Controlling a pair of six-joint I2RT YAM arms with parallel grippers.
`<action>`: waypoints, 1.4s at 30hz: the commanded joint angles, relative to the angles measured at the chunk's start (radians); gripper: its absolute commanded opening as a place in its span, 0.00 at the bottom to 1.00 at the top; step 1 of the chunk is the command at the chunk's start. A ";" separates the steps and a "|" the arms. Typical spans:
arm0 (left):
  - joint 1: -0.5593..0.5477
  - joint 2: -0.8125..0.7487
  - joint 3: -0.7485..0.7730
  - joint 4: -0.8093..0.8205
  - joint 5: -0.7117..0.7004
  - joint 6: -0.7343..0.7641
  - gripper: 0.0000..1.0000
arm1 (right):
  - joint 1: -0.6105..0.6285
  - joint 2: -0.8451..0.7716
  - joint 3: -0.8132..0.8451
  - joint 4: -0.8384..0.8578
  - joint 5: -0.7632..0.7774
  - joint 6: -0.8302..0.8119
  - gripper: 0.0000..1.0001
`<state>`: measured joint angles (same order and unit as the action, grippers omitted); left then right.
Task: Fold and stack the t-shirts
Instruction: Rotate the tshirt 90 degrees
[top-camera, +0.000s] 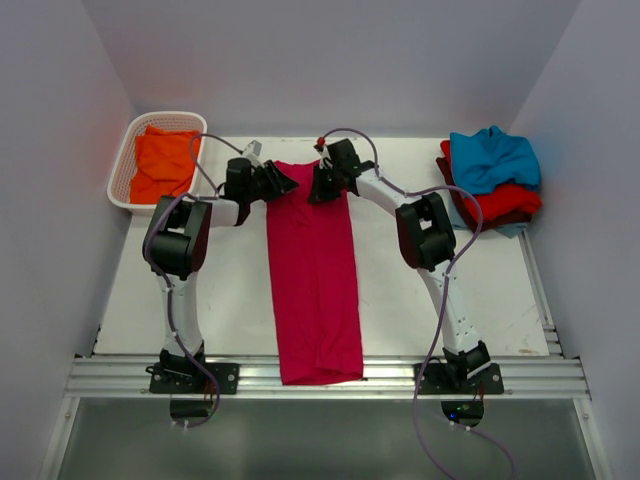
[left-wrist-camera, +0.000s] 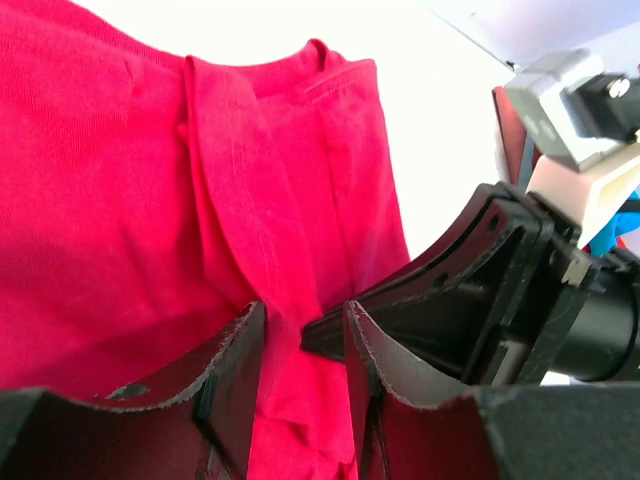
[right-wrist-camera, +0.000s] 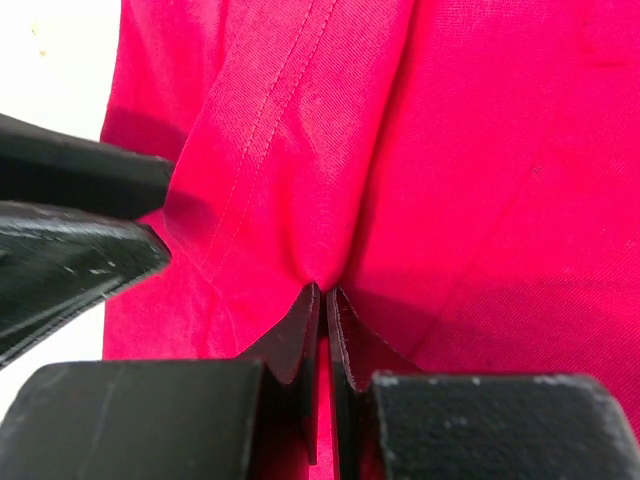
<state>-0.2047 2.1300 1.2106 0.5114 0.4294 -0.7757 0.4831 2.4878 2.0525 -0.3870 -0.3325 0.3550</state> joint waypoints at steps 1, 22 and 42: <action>-0.001 -0.001 0.041 0.001 -0.023 0.036 0.41 | -0.021 -0.017 -0.035 -0.061 0.050 -0.019 0.00; -0.016 -0.090 -0.092 0.005 0.061 -0.051 0.40 | -0.040 -0.007 -0.045 -0.050 0.039 -0.014 0.00; -0.030 -0.056 -0.029 -0.099 -0.063 0.001 0.36 | -0.044 -0.010 -0.054 -0.044 0.033 -0.013 0.00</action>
<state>-0.2295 2.0869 1.1484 0.4614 0.4252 -0.8150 0.4614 2.4821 2.0350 -0.3763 -0.3576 0.3584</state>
